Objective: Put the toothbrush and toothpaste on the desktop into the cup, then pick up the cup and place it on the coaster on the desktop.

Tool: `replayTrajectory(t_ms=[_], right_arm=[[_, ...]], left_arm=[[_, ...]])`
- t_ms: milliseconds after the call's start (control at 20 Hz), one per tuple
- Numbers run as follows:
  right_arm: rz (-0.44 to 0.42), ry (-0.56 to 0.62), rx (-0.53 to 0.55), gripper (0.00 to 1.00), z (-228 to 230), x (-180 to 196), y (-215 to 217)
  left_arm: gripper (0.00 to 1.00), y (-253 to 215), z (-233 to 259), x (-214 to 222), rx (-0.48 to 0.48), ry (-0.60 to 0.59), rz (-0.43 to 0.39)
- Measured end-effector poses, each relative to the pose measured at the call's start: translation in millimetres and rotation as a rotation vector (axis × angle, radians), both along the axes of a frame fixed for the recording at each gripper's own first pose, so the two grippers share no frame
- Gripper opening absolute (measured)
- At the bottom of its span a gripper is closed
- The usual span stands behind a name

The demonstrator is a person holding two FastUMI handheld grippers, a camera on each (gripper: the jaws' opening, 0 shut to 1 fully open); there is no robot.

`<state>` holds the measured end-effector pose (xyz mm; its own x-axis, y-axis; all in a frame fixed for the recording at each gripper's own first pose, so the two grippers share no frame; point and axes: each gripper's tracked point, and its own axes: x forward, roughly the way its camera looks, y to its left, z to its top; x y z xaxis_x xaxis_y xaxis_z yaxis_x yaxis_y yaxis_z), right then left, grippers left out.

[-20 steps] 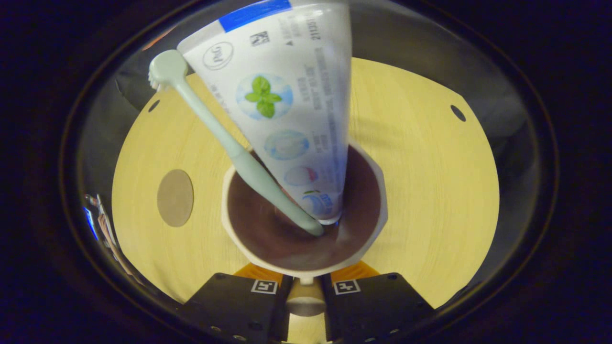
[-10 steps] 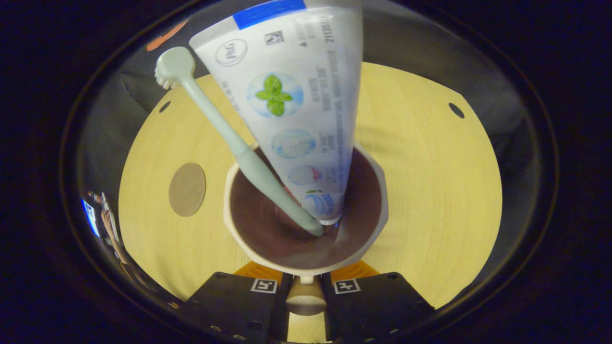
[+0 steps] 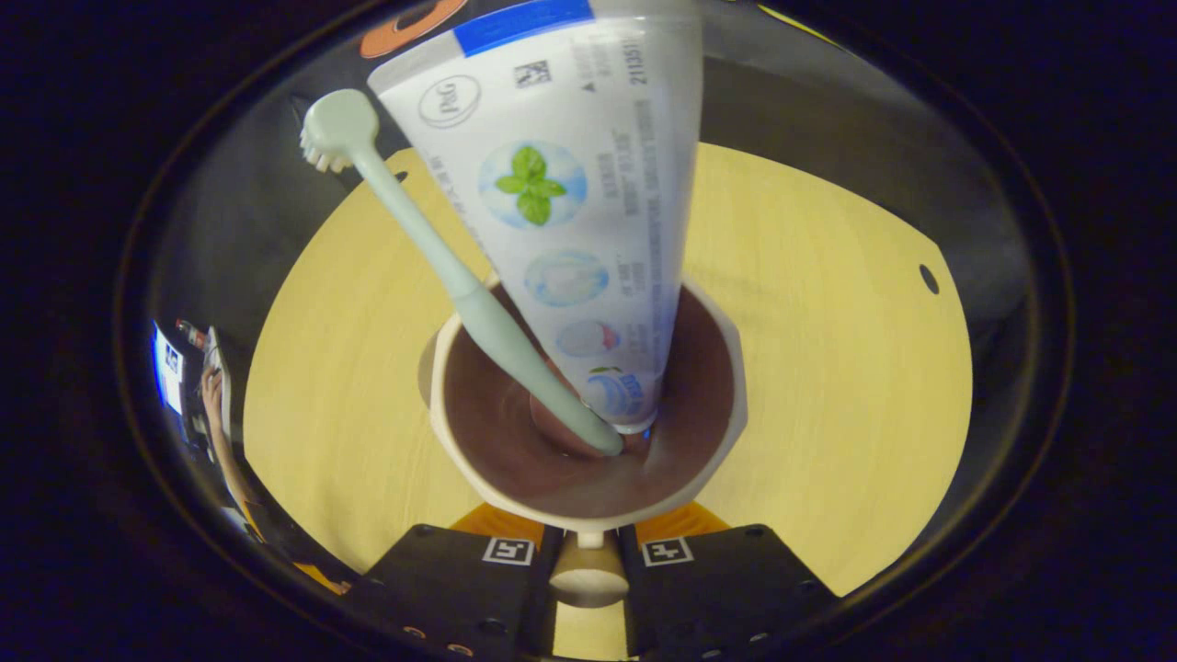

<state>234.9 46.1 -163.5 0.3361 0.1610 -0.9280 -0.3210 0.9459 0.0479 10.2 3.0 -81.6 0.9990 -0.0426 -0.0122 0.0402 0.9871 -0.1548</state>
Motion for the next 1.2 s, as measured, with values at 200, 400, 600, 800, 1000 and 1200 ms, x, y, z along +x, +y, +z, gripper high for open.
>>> replayTrajectory(t_ms=[200, 400, 600, 800, 1000, 1200], right_arm=[[0.048, -0.02, -0.024, 0.27, 14.2, 12.7, 1.5], [0.084, -0.023, -0.058, 0.27, 15.4, 22.6, 4.1], [0.067, -0.009, -0.085, 0.27, 22.4, 24.1, 0.2], [0.074, 0.007, -0.082, 0.27, 22.2, 24.3, 8.1], [0.074, 0.016, -0.087, 0.27, 19.3, 23.9, 4.9], [0.082, -0.037, -0.072, 0.63, 28.2, 14.3, 3.3]], left_arm=[[0.98, 15.3, -6.5, -4.2, -0.023, 0.006, 0.011], [0.98, 30.8, -10.3, -6.7, -0.039, 0.01, 0.042], [0.98, 36.5, -14.5, -11.3, -0.054, 0.016, 0.044], [0.98, 38.2, -19.1, -11.6, -0.05, 0.027, 0.043], [0.98, 40.1, -20.0, -17.5, -0.046, 0.03, 0.049], [0.98, 44.3, -26.8, -22.3, -0.019, 0.048, 0.058]])
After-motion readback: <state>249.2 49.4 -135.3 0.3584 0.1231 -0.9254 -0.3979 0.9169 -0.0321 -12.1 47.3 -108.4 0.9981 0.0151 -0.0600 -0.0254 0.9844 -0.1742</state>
